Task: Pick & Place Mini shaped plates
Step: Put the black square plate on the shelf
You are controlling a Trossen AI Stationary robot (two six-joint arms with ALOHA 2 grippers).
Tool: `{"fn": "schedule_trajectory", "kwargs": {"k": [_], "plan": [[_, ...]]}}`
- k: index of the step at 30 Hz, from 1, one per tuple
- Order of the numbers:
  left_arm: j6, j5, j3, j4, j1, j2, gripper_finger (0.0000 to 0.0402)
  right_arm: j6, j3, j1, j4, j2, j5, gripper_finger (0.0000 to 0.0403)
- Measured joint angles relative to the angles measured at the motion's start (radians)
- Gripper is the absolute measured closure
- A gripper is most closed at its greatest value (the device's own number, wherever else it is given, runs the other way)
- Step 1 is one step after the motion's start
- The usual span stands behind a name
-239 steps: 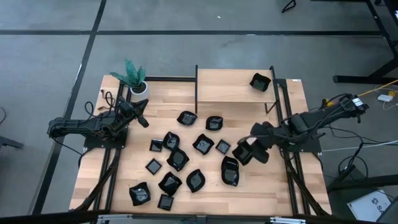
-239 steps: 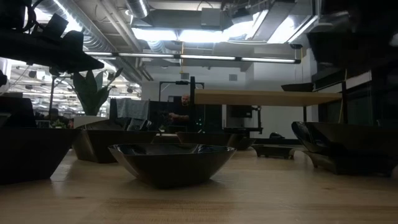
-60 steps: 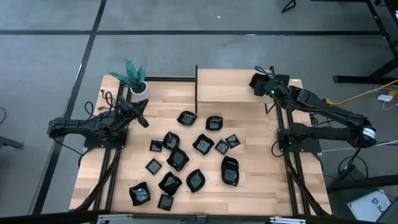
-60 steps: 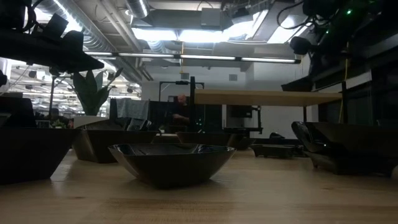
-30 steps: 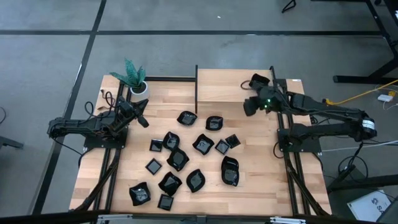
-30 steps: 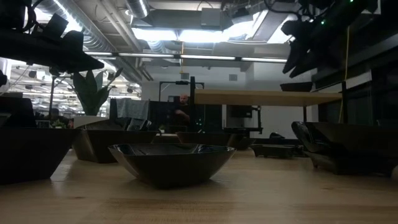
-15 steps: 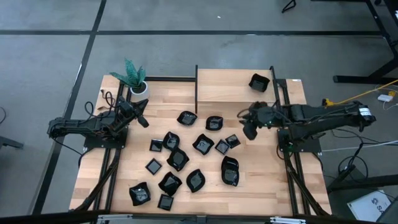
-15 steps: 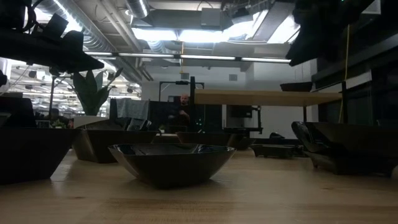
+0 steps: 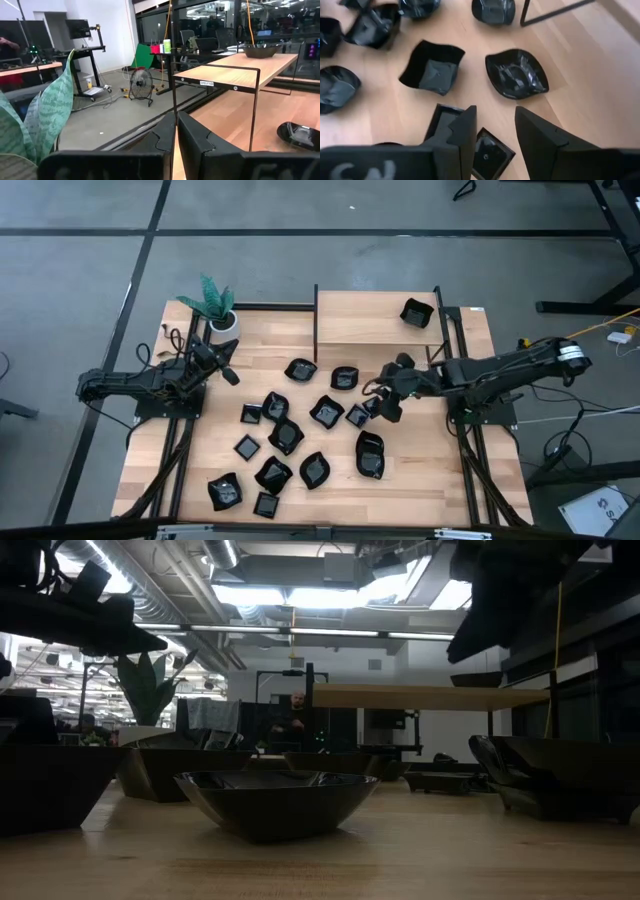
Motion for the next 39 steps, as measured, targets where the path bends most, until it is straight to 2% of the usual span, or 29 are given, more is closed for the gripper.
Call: {"fn": "schedule_trajectory", "kwargs": {"k": [4, 10, 16, 18, 24, 27, 34, 39], "plan": [[-0.005, 0.000, 0.000, 0.000, 0.000, 0.000, 0.0386, -0.006, 0.000, 0.000, 0.000, 0.043, 0.000, 0.0269], [0.008, 0.005, 0.000, 0.004, 0.000, 0.000, 0.0386, -0.109, 0.000, 0.000, 0.002, 0.067, -0.002, 0.0269], [0.081, 0.037, 0.000, 0.094, 0.000, 0.000, 0.0386, -0.178, 0.000, 0.000, 0.008, 0.066, -0.003, 0.0269], [0.080, 0.094, 0.000, 0.135, 0.000, 0.000, 0.0386, -0.196, 0.000, -0.001, 0.007, 0.065, -0.022, 0.0269], [0.071, 0.418, 0.000, 0.175, 0.000, 0.000, 0.0386, -0.219, 0.000, -0.021, -0.014, 0.065, -0.106, 0.0269], [0.071, 0.524, 0.000, 0.184, 0.000, 0.000, 0.0386, -0.218, 0.000, -0.028, -0.064, 0.065, -0.108, 0.0269], [0.011, 0.574, 0.000, 0.182, 0.000, 0.005, 0.0386, -0.185, 0.000, -0.032, -0.182, 0.065, -0.159, 0.0269], [-0.007, 0.566, 0.004, 0.169, -0.001, 0.091, 0.0384, -0.126, -0.007, -0.032, -0.191, 0.067, -0.178, 0.0269]]}}
